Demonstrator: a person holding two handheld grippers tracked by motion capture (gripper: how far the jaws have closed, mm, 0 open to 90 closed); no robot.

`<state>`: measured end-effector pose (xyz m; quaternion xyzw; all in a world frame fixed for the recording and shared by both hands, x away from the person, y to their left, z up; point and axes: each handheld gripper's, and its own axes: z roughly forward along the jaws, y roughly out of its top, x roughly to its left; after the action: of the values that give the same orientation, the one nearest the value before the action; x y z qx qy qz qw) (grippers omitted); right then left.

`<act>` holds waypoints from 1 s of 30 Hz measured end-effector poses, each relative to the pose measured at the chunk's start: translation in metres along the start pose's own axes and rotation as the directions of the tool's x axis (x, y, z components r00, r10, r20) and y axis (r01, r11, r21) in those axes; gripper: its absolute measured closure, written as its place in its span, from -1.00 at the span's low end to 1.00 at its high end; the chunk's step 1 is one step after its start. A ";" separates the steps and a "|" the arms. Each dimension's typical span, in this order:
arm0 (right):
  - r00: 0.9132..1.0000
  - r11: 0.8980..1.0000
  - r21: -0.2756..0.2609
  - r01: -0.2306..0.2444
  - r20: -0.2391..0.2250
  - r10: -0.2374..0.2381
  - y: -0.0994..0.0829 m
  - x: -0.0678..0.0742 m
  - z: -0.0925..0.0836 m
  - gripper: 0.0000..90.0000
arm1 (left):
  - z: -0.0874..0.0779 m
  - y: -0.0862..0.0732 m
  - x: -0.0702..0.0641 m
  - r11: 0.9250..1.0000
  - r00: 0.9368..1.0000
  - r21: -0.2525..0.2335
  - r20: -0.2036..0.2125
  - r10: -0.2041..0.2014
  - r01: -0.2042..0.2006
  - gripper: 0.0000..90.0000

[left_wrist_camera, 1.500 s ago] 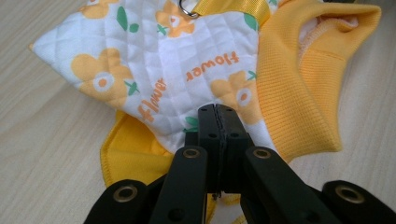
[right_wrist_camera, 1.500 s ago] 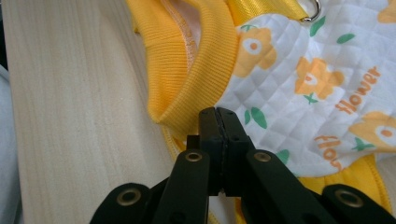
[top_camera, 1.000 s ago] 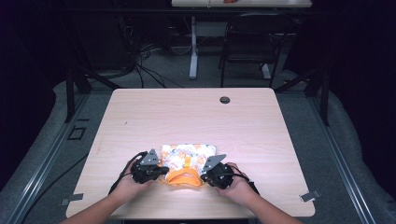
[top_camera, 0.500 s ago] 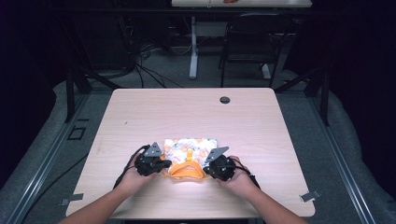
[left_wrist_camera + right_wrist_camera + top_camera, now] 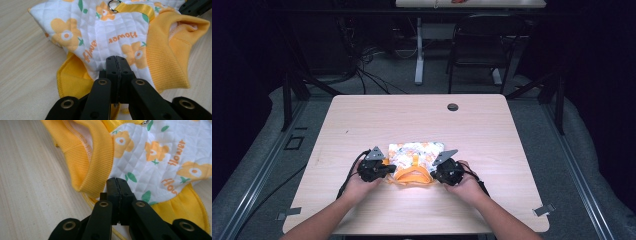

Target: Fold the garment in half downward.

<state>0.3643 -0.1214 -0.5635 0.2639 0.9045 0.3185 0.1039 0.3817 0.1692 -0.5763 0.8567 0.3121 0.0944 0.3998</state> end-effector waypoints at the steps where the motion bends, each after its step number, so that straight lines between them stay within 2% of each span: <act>1: 1.000 1.000 -0.002 -0.004 0.008 0.004 0.000 0.000 0.000 1.00 | 0.000 0.001 0.000 1.000 1.000 0.005 0.000 -0.002 0.002 0.99; 4: 1.000 1.000 0.007 -0.003 0.011 0.003 0.003 -0.003 0.001 1.00 | 0.001 0.004 -0.001 1.000 1.000 0.018 -0.015 0.022 -0.022 0.99; 16: 1.000 1.000 0.001 -0.004 0.030 0.004 0.005 -0.002 0.001 0.99 | 0.001 0.007 -0.001 1.000 0.999 0.019 -0.036 0.017 -0.016 0.97; 21: 1.000 1.000 -0.018 0.001 0.026 -0.001 0.008 0.000 -0.007 0.97 | -0.009 0.008 -0.001 1.000 0.999 0.002 -0.036 0.011 -0.011 0.93; 23: 1.000 1.000 -0.030 0.005 0.020 -0.004 0.009 0.002 -0.012 0.95 | -0.014 0.008 -0.001 1.000 0.999 -0.005 -0.033 -0.003 0.003 0.91; 25: 1.000 0.999 -0.044 0.003 0.015 -0.003 0.010 0.005 -0.017 0.92 | -0.019 0.008 -0.001 1.000 0.999 -0.011 -0.038 0.002 -0.002 0.89; 30: 1.000 0.998 -0.064 0.013 0.019 -0.012 0.008 0.008 -0.027 0.75 | -0.034 0.003 -0.004 0.999 0.999 -0.051 -0.047 -0.019 0.017 0.71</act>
<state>0.3512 -0.1256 -0.5377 0.2579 0.8944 0.3442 0.1229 0.3660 0.1863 -0.5509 0.8409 0.3267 0.1190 0.4146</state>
